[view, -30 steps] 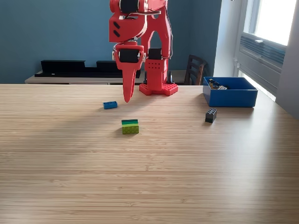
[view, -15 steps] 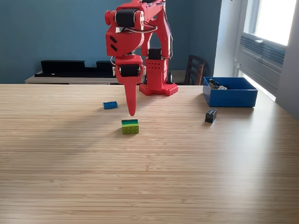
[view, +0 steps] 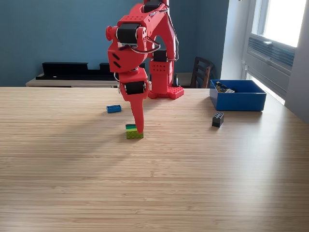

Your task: Grasp a lego block and put it in the bin.

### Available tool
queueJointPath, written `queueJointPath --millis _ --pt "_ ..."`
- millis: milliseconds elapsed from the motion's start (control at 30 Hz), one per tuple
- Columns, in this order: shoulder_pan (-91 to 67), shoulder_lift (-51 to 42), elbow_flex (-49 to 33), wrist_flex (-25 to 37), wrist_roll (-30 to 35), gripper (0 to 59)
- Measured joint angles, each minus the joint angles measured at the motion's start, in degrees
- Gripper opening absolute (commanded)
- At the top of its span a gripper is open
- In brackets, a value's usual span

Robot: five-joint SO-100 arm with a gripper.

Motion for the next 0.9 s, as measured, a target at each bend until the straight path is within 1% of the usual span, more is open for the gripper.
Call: queueJointPath --millis 133,333,400,500,667,700,900 --pt "0.0 -2.5 -2.5 0.0 0.0 45.0" --pt "0.0 -5.8 -5.8 0.0 0.0 38.8" --pt "0.0 -6.8 -6.2 0.0 0.0 32.6" --pt "0.0 -8.1 -7.3 0.0 0.1 19.2" --pt "0.0 -9.1 -9.7 0.0 1.6 0.9" --pt "0.0 -9.2 -9.9 0.0 1.6 0.1" --pt "0.0 -9.8 -11.5 0.0 5.4 0.0"
